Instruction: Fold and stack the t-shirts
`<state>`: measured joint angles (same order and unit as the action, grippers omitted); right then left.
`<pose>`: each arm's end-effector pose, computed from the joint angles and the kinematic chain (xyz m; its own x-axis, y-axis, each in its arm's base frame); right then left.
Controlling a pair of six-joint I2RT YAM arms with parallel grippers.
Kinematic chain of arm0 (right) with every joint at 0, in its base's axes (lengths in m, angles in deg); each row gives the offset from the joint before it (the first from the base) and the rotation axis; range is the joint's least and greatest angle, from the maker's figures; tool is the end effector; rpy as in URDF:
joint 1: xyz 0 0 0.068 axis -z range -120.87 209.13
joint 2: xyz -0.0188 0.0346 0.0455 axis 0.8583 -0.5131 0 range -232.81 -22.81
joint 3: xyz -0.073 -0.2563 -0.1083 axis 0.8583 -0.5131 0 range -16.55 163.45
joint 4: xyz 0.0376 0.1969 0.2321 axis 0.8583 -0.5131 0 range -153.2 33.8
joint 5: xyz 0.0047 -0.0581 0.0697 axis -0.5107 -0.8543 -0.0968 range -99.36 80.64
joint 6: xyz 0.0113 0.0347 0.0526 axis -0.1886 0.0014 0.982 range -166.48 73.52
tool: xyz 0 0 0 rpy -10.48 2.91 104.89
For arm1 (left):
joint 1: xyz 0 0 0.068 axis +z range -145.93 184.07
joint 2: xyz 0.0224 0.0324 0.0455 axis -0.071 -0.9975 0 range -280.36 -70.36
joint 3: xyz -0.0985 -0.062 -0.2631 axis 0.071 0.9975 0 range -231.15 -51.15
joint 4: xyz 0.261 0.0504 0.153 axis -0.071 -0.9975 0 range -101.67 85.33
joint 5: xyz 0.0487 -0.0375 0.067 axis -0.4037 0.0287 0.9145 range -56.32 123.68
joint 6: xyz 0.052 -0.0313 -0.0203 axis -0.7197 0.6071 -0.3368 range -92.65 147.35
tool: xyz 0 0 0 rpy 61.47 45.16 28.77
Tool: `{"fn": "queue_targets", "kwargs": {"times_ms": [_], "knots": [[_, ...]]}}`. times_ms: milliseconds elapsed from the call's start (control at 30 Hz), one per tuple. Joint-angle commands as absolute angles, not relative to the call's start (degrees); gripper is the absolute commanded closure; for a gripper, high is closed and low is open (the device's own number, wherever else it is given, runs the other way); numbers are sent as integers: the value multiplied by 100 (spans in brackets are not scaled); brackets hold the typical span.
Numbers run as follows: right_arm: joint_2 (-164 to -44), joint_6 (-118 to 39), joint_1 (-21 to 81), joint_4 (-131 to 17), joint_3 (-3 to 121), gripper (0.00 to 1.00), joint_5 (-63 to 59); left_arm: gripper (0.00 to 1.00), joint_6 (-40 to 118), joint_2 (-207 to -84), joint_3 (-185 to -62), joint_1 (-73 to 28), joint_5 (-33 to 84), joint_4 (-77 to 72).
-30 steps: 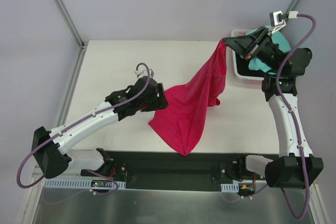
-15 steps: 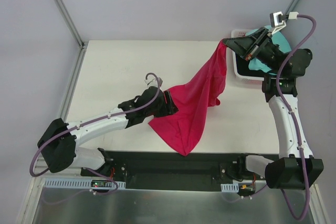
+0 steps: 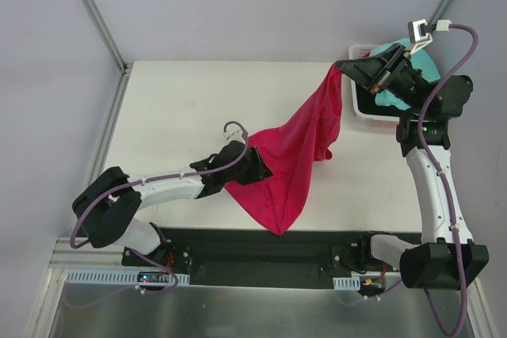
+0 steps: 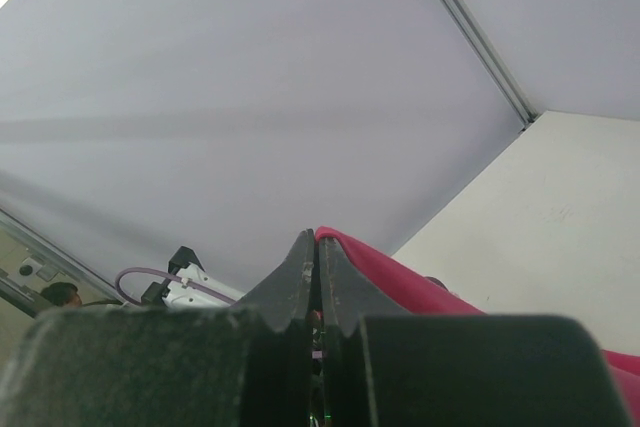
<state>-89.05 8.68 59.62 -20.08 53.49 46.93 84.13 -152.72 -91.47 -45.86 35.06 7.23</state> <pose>0.2738 0.0389 0.5135 -0.1533 0.4568 -0.8763 -0.8884 0.3246 0.3246 0.2244 -0.2651 0.1769 -0.8059 -0.3411 -0.4840 0.1414 0.6829 -0.7167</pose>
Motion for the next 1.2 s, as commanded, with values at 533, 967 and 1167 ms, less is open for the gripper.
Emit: {"fn": "queue_targets", "kwargs": {"times_ms": [533, 967, 1167], "knots": [[-8600, 573, 5922, -2025, 5341, 99, 4742, 53, 8844, -15851, -8921, -4656, 3042, 1704], [-8556, 564, 5922, -2060, 5385, 99, 4794, 53, 8765, -16255, -9061, -4656, 3034, 1783], [-8539, 564, 5922, -2060, 5403, 99, 4829, 54, 8782, -16484, -9176, -4656, 2937, 1906]]}}
